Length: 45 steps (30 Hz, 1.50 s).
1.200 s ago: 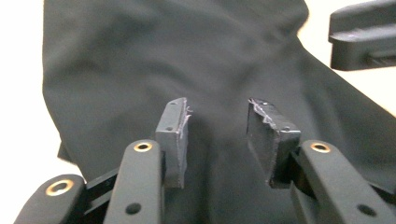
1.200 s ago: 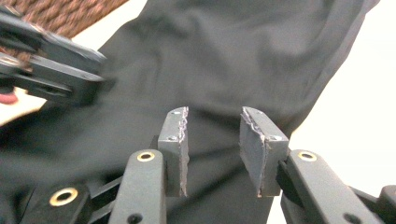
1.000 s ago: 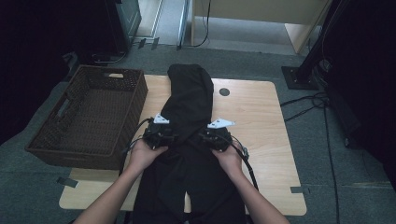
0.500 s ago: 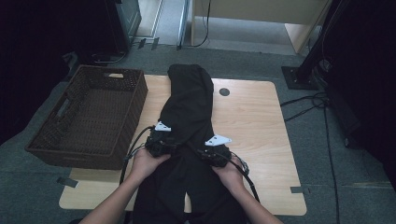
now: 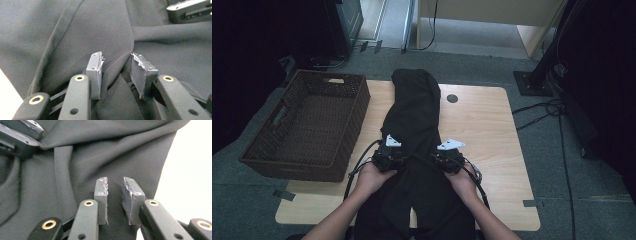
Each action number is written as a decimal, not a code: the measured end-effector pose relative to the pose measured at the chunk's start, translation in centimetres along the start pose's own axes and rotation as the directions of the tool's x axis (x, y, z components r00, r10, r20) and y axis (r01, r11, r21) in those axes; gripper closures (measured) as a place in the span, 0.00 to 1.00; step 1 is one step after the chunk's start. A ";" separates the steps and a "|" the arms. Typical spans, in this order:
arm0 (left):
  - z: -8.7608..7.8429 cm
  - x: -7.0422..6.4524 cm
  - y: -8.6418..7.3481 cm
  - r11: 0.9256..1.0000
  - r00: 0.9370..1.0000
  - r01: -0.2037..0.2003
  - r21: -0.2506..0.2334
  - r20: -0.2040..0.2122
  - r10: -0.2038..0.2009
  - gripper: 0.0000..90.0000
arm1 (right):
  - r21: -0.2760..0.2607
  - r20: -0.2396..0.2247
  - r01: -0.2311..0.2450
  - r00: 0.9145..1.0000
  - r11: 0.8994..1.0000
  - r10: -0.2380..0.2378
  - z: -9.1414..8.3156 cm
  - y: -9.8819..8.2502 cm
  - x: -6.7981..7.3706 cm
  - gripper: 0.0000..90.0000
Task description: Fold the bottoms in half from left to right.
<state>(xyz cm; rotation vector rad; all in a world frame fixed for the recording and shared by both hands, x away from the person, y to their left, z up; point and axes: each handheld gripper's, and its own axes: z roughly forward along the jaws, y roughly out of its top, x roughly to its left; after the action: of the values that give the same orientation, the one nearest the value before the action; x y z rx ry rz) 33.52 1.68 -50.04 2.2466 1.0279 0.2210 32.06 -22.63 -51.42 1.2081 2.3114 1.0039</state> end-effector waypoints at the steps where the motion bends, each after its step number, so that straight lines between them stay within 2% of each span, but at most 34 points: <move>1: 0.0 0.1 -0.1 1.000 1.000 -0.003 0.000 -0.003 0.003 0.71 | 0.000 0.008 0.010 1.000 1.000 -0.010 0.0 0.0 -0.1 0.83; 3: -0.1 0.4 -0.2 1.000 1.000 0.010 -0.010 0.006 -0.010 0.73 | -0.002 0.030 0.023 0.999 1.000 -0.023 -0.1 -0.2 -0.5 0.83; 5: -0.2 0.7 -0.2 0.999 0.999 0.034 -0.004 0.016 -0.034 0.73 | -0.010 0.050 0.000 0.999 1.000 0.001 -0.3 -0.4 -1.4 0.83; 7: -0.3 0.8 -0.2 0.999 0.999 0.039 0.000 0.013 -0.039 0.72 | -0.019 0.074 -0.041 0.996 0.999 0.043 -0.4 -0.6 -2.6 0.84; 9: -0.4 0.9 -0.3 0.999 0.999 0.044 -0.002 0.023 -0.044 0.71 | -0.021 0.089 -0.059 0.994 0.998 0.061 -0.6 -0.7 -3.5 0.84; 11: -0.5 0.9 -0.2 0.998 0.998 0.059 0.003 0.031 -0.059 0.69 | -0.022 0.076 -0.074 0.994 0.997 0.076 -0.8 -0.8 -4.0 0.84; 13: -0.8 0.6 -0.2 0.999 0.998 0.051 0.004 0.038 -0.052 0.64 | -0.008 0.077 -0.085 0.993 0.996 0.085 -0.9 -0.7 -3.7 0.82; 16: -1.3 -0.1 -0.4 0.999 0.998 0.041 -0.001 0.052 -0.041 0.65 | -0.027 0.038 -0.097 0.994 0.995 0.098 -1.3 -0.7 -2.9 0.82; 18: -1.2 -0.7 -0.6 1.000 0.999 0.017 0.022 0.044 -0.017 0.65 | -0.028 0.024 -0.076 0.997 0.997 0.077 -1.4 -0.9 -1.8 0.81; 23: -0.6 -0.3 -0.7 0.999 0.998 0.045 0.003 0.038 -0.045 0.69 | -0.013 0.030 -0.028 0.999 1.000 0.029 -1.2 -1.3 -0.3 0.79; 26: -0.1 -0.2 -0.5 0.999 1.000 0.024 -0.021 0.001 -0.024 0.73 | -0.021 0.024 -0.034 0.999 0.999 0.034 -1.0 -1.2 -0.3 0.79; 28: 0.2 0.0 -0.3 0.999 1.000 0.021 -0.038 -0.008 -0.021 0.73 | -0.033 0.025 -0.031 0.999 0.999 0.032 -0.6 -1.1 -0.4 0.79; 31: 0.7 0.8 0.4 0.998 0.999 0.046 -0.052 -0.024 -0.047 0.75 | -0.050 0.032 -0.032 0.999 0.998 0.034 0.1 -0.5 -0.6 0.79; 36: 2.1 2.6 2.5 0.999 0.997 0.022 -0.044 -0.072 -0.026 0.76 | -0.065 0.048 -0.055 0.997 0.996 0.058 1.9 1.0 -1.3 0.78; 38: 2.9 3.9 3.7 0.998 0.997 0.039 -0.051 -0.064 -0.043 0.75 | -0.069 0.055 -0.066 0.996 0.995 0.070 3.0 2.0 -1.8 0.77; 41: 3.1 4.7 4.3 0.995 0.996 0.079 -0.056 -0.037 -0.081 0.70 | -0.071 0.070 -0.087 0.993 0.994 0.092 3.8 2.8 -2.4 0.73; 43: 2.5 5.0 4.4 0.994 0.995 0.098 -0.058 -0.030 -0.099 0.68 | -0.072 0.068 -0.090 0.993 0.993 0.095 4.1 3.0 -2.7 0.73; 45: 1.7 4.9 4.2 0.993 0.995 0.097 -0.070 -0.018 -0.099 0.66 | -0.065 0.067 -0.081 0.994 0.995 0.085 4.0 3.0 -2.7 0.70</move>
<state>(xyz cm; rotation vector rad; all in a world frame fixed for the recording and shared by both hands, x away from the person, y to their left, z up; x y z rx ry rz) 40.13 2.36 -49.32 2.1302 1.1215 0.2349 37.68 -21.94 -52.04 1.3023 2.1769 1.0371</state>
